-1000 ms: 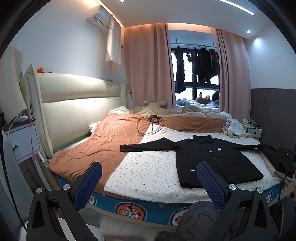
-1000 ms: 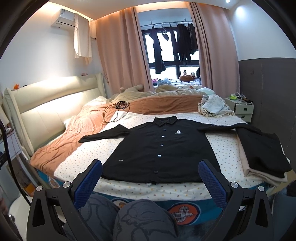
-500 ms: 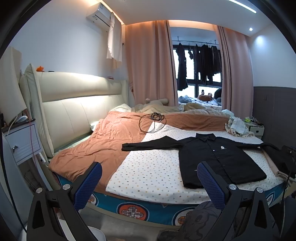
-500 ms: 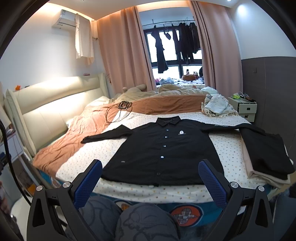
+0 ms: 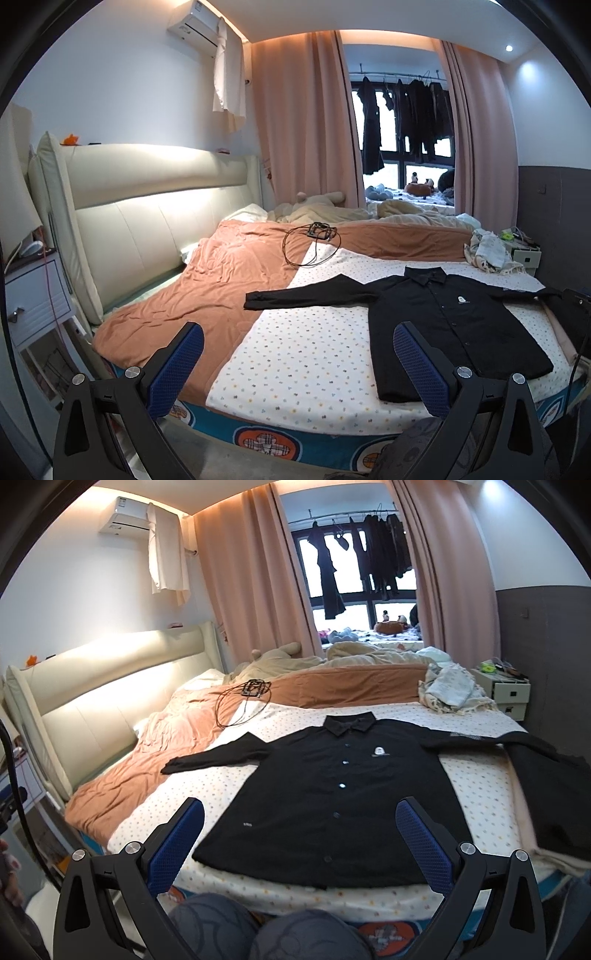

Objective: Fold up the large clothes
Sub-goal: 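Reach the left tool to the shirt sleeve cuff and close on it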

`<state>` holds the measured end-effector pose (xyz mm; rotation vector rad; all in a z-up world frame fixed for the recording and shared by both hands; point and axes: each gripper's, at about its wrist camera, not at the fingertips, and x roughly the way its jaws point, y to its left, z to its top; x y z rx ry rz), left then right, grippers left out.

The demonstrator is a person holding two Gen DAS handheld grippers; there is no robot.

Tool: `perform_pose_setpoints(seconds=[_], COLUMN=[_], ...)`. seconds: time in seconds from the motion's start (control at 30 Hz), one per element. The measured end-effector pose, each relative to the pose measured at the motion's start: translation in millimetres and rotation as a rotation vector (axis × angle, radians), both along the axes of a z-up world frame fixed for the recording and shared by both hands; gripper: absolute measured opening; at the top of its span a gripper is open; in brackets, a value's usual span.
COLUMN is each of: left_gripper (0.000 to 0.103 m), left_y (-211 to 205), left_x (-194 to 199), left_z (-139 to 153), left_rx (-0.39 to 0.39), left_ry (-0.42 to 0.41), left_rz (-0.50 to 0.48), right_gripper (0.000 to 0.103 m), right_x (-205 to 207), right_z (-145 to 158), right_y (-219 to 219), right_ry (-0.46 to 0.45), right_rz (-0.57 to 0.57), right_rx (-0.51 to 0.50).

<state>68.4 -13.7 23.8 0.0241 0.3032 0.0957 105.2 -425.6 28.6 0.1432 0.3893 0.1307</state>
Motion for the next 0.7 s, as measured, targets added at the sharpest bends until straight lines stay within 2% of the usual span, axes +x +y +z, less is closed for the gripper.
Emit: perform_pose_setpoints(seconds=[0.1, 0.2, 0.33, 0.53, 0.7], left_gripper=[0.103, 0.103, 0.103, 0.103, 0.103], left_y=[2.5, 4.8, 3.3, 9.6, 16.5], left_x=[21.0, 45.9, 78.5, 120.9, 156.9], left_z=[3.4, 7.7, 12.2, 5.9, 1.0], left_rx=[-0.009, -0.036, -0.03, -0.041, -0.035], left_ry=[0.01, 0.023, 0.028, 0.062, 0.085], left_rz=[0.011, 0.008, 0.004, 0.002, 0.037], right_gripper=[0.103, 0.103, 0.103, 0.103, 0.103], right_x=[23.9, 48.3, 77.7, 124.9, 168.9], right_z=[1.5, 3.3, 6.4, 10.2, 9.0], right_y=[2.4, 6.7, 11.2, 19.5, 32.1], right_ry=[0.013, 0.03, 0.037, 0.042, 0.056], right_rz=[-0.018, 0.015, 0.018, 0.051, 0.068], right_rx=[0.003, 0.021, 0.012, 0.041, 0.058])
